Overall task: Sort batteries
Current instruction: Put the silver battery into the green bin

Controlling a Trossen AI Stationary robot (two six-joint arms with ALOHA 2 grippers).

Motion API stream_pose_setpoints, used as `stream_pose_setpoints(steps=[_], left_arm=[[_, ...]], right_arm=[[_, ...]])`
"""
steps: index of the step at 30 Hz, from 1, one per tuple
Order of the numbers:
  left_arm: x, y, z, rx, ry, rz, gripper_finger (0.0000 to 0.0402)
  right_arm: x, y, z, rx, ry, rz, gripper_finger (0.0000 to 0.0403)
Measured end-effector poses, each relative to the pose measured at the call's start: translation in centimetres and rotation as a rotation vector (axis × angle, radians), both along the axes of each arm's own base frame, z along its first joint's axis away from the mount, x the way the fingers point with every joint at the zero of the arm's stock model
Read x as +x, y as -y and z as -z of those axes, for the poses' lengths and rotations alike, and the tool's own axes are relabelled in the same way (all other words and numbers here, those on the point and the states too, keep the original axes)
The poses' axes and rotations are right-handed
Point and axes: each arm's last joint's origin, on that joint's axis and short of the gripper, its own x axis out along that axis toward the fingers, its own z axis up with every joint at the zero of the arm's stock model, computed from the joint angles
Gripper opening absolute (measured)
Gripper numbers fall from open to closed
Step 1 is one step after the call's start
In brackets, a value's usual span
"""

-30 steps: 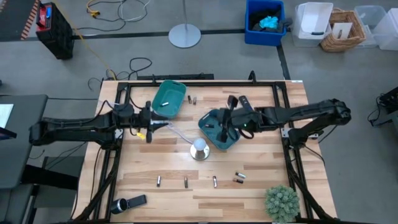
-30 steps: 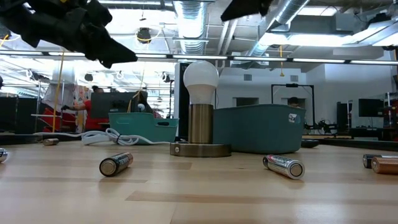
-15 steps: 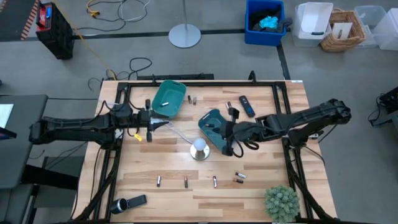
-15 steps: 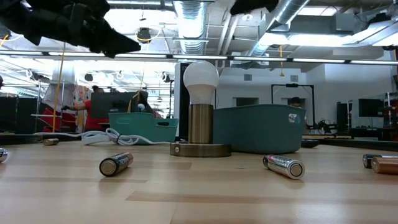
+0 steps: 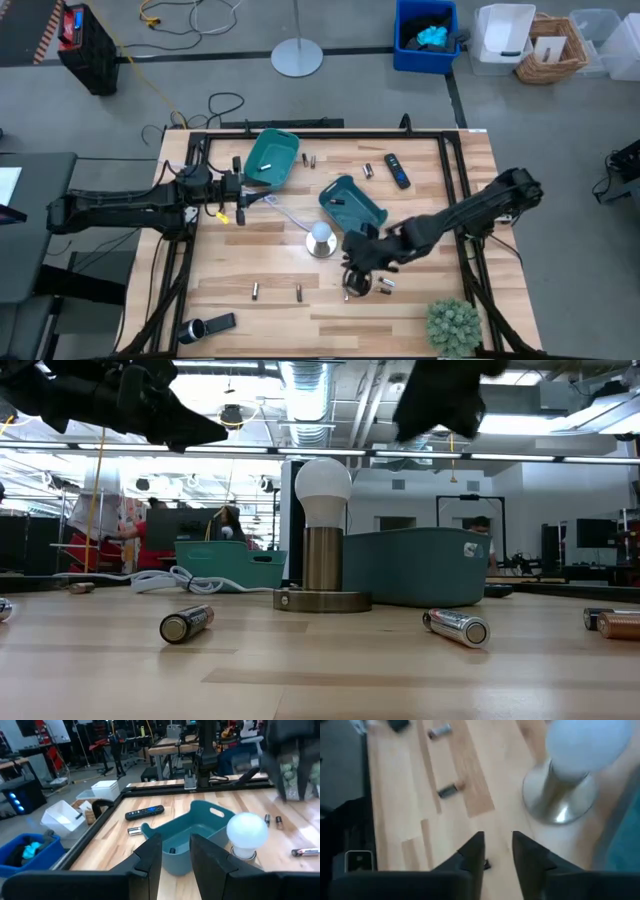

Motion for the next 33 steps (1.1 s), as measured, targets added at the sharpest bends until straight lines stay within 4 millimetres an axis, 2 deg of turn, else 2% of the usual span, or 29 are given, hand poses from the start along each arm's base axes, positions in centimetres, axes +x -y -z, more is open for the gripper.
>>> stream_pose_setpoints(steps=[7,11,14,22,33], left_arm=[[0.0,0.1,0.2,-0.084,-0.006,0.01,0.0093],[0.1,0.5,0.4,-0.102,-0.022,0.03,0.0093],[0.1,0.8,0.4,-0.108,-0.023,0.05,0.0093],[0.2,1.5,0.4,-0.13,-0.024,0.085,0.0093],[0.3,1.6,0.2,-0.123,-0.006,0.095,0.0093]], right_arm=[[0.8,-3.1,4.4,0.127,-0.147,0.042,0.0191],[1.0,-3.6,5.7,0.156,-0.18,0.099,0.0211],[1.2,-3.8,6.7,0.173,-0.207,0.146,0.0214],[1.5,-4.5,7.6,0.259,-0.214,0.263,0.0215],[2.1,-4.0,9.5,0.242,-0.227,0.38,0.0215]])
